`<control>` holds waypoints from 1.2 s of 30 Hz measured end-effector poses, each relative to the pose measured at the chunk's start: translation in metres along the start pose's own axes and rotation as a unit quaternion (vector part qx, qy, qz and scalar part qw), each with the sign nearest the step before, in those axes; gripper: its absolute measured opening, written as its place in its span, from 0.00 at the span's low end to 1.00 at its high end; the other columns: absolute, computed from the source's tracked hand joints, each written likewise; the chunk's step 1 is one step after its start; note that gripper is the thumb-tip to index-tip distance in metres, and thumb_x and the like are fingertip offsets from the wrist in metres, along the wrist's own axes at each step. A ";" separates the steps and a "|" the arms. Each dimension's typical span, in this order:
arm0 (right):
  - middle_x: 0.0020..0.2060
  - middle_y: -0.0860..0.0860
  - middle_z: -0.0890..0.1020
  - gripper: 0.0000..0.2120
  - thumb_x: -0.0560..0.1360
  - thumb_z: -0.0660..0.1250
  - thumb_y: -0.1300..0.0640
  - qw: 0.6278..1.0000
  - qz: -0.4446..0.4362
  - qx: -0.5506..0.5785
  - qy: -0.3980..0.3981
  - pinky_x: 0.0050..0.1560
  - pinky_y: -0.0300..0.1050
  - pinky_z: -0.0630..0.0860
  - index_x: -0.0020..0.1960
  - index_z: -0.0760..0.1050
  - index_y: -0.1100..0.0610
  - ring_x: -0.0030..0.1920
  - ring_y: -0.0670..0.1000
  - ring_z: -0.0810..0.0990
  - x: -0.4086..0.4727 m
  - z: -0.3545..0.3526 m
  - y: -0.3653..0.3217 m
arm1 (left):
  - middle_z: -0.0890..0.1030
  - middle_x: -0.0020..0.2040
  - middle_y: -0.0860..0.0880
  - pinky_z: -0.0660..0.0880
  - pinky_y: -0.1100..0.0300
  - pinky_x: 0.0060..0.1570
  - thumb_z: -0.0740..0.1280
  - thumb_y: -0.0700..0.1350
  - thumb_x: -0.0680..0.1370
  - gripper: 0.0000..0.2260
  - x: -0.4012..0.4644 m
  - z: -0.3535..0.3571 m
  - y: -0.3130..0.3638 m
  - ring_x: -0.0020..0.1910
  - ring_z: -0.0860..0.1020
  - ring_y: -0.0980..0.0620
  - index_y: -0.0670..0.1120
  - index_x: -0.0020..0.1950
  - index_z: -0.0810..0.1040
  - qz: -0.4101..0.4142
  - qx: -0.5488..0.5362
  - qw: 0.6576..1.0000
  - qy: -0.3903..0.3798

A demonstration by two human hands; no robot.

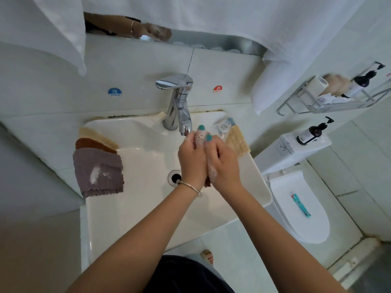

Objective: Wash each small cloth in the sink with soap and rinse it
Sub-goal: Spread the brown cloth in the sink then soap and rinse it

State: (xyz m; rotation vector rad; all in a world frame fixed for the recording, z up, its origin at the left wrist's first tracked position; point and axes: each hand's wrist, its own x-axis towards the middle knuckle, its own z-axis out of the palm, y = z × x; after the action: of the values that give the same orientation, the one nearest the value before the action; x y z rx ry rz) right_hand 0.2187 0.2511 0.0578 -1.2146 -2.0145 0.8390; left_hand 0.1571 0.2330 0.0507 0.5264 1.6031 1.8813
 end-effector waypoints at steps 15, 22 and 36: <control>0.27 0.45 0.77 0.18 0.80 0.54 0.42 0.999 0.000 0.007 -0.050 0.33 0.51 0.76 0.35 0.71 0.45 0.29 0.49 0.77 0.001 -0.015 0.004 | 0.76 0.33 0.49 0.72 0.62 0.36 0.58 0.42 0.82 0.13 0.007 -0.008 0.002 0.32 0.74 0.58 0.45 0.37 0.72 -0.001 0.024 0.995 -0.098; 0.31 0.49 0.78 0.13 0.82 0.62 0.53 0.996 0.071 0.053 -0.025 0.25 0.40 0.74 0.40 0.78 0.48 0.28 0.47 0.77 0.020 -0.069 0.031 | 0.72 0.30 0.56 0.65 0.66 0.34 0.64 0.47 0.81 0.17 0.020 -0.033 -0.016 0.30 0.69 0.60 0.46 0.32 0.73 0.027 0.112 0.961 -0.250; 0.26 0.46 0.71 0.18 0.81 0.58 0.42 0.998 0.038 -0.040 0.009 0.35 0.52 0.70 0.33 0.62 0.44 0.31 0.52 0.73 -0.028 0.029 0.001 | 0.71 0.26 0.55 0.66 0.55 0.36 0.63 0.45 0.80 0.18 0.018 -0.016 -0.046 0.31 0.68 0.49 0.52 0.29 0.69 -0.060 0.052 0.997 0.010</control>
State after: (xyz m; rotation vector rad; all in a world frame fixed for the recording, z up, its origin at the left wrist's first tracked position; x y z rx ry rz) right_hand 0.2071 0.2199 0.0344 -1.3468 -2.0148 0.7862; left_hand 0.1423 0.2368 0.0012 0.4469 1.7146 1.7277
